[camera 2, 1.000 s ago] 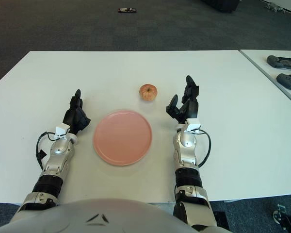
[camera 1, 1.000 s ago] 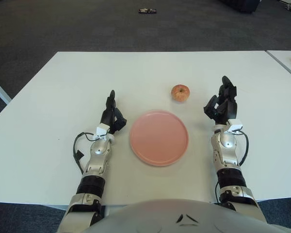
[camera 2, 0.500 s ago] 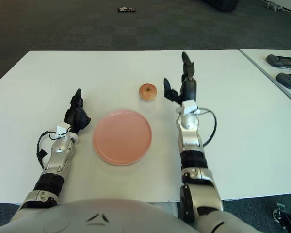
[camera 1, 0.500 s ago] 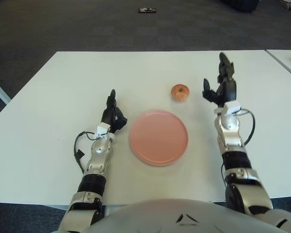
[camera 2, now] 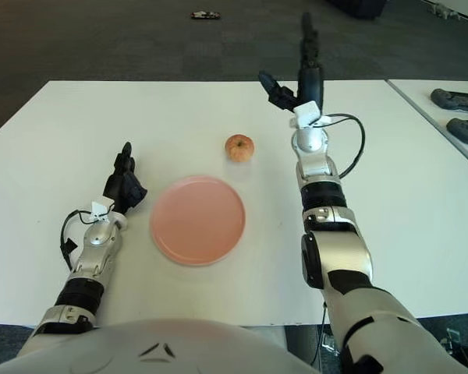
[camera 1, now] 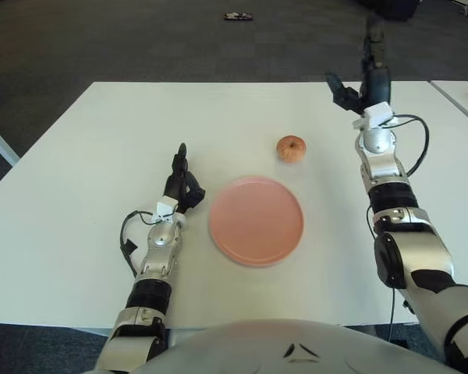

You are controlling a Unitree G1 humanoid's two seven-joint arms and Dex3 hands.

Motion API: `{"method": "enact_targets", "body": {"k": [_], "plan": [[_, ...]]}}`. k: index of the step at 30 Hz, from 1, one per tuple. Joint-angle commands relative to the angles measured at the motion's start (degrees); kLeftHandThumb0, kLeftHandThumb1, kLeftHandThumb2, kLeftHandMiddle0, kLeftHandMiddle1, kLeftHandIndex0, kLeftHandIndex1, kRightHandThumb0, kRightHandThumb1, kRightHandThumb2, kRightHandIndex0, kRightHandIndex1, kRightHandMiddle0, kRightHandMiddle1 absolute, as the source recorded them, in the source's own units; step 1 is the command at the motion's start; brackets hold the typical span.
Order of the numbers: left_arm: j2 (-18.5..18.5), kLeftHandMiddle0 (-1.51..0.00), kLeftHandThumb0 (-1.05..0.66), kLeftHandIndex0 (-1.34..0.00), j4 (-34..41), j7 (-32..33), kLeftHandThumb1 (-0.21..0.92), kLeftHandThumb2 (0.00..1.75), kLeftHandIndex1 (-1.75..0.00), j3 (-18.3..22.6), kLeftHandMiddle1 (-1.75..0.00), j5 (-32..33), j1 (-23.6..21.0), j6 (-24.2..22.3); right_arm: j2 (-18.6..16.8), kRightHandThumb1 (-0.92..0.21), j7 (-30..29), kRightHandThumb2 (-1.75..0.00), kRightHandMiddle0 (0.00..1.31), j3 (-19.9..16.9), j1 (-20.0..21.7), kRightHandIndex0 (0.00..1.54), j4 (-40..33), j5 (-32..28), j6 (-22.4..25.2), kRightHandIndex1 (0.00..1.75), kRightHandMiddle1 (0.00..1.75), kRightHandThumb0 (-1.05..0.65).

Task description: Put the apple into the plate.

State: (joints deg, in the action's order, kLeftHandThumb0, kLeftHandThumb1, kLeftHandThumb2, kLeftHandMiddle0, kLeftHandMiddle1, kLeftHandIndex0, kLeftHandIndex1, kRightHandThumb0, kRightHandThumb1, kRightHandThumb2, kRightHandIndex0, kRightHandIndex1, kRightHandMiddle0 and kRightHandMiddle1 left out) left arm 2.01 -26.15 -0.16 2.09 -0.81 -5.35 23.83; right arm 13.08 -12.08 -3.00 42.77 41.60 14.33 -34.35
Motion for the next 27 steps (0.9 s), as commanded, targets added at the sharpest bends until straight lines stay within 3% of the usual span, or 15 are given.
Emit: {"method": "enact_targets", "body": {"k": [1,4,5,6,7,8,9,10,11,12,19,27], "plan": [[0.2,-0.01,-1.01,0.00,-1.5,-0.6,0.92,1.22,-0.13,-0.3,0.00,-0.2,-0.3,-0.4,-0.8,-0.92,0.2,-0.44,0.00,2.5,3.4,0.00,-0.1,1.9,1.8,0.00,0.00,-0.96],[0.2,0.00,-1.01,0.00,-1.8,-0.6,0.92,1.23,-0.13,-0.3,0.00,-0.2,-0.5,-0.3,-0.8,-0.92,0.0,-0.45,0.00,3.1,3.6,0.00,-0.3,2.1,2.4,0.00,0.00,-0.97],[0.2,0.00,-1.01,0.00,-1.8,-0.5,0.92,1.23,-0.13,-0.3,0.00,-0.3,-0.6,-0.4,5.6,-0.92,5.1,-0.46,0.00,-30.1,5.5,0.00,14.8,1.7,16.8,0.00,0.00,-0.97],[0.2,0.00,-1.01,0.00,-1.8,-0.4,0.92,1.22,-0.12,-0.3,0.00,-0.4,-0.6,-0.4,10.4,-0.92,9.0,-0.49,0.00,-54.0,7.0,0.00,26.2,4.3,27.6,0.00,0.00,-0.96],[0.2,0.00,-1.01,0.00,-1.8,-0.3,0.92,1.22,-0.12,-0.4,0.00,-0.4,-0.7,-0.5,13.5,-0.92,11.7,-0.50,0.00,-69.9,7.9,0.00,33.8,6.2,34.7,0.00,0.00,-0.96],[0.2,0.00,-1.01,0.00,-1.8,-0.3,0.92,1.22,-0.12,-0.4,0.00,-0.4,-0.7,-0.5,15.1,-0.92,13.0,-0.51,0.00,-77.8,8.4,0.00,37.6,7.6,38.3,0.00,0.00,-0.95],[0.2,0.00,-1.01,0.00,-1.9,-0.2,0.92,1.22,-0.12,-0.3,0.00,-0.4,-0.8,-0.6,8.2,-0.92,10.1,-0.51,0.00,-44.1,5.7,0.00,17.3,9.0,28.2,0.00,0.00,-0.95],[0.2,0.00,-1.02,0.00,-2.1,-0.2,0.92,1.22,-0.12,-0.3,0.00,-0.4,-0.9,-0.6,2.7,-0.92,8.2,-0.52,0.00,-19.2,4.4,0.00,2.5,9.9,21.0,0.00,0.00,-0.95],[0.2,-0.01,-1.02,0.00,-2.2,-0.2,0.92,1.22,-0.12,-0.2,0.00,-0.4,-1.0,-0.6,-1.1,-0.92,7.2,-0.52,0.00,-2.9,3.5,0.00,-7.4,10.8,16.3,0.00,0.00,-0.96],[0.2,-0.01,-1.02,0.00,-2.5,-0.2,0.92,1.22,-0.12,-0.2,0.00,-0.4,-1.1,-0.6,-3.3,-0.92,7.3,-0.51,0.00,5.0,3.7,0.00,-12.3,11.6,14.4,0.00,0.00,-0.96],[0.4,-0.01,-1.02,0.00,-3.6,-0.2,0.92,1.22,-0.12,-0.2,0.00,-0.5,-1.4,0.7,-3.1,-0.92,9.8,-0.48,0.00,7.3,4.4,0.00,-14.5,12.4,20.1,0.00,0.00,-0.97],[0.4,-0.01,-1.02,0.00,-4.6,0.2,0.92,1.22,-0.11,-0.2,0.00,-0.8,-1.7,1.7,-3.2,-0.92,11.2,-0.43,0.00,10.6,3.7,0.00,-9.3,10.3,19.6,0.00,0.00,-1.02]]}}
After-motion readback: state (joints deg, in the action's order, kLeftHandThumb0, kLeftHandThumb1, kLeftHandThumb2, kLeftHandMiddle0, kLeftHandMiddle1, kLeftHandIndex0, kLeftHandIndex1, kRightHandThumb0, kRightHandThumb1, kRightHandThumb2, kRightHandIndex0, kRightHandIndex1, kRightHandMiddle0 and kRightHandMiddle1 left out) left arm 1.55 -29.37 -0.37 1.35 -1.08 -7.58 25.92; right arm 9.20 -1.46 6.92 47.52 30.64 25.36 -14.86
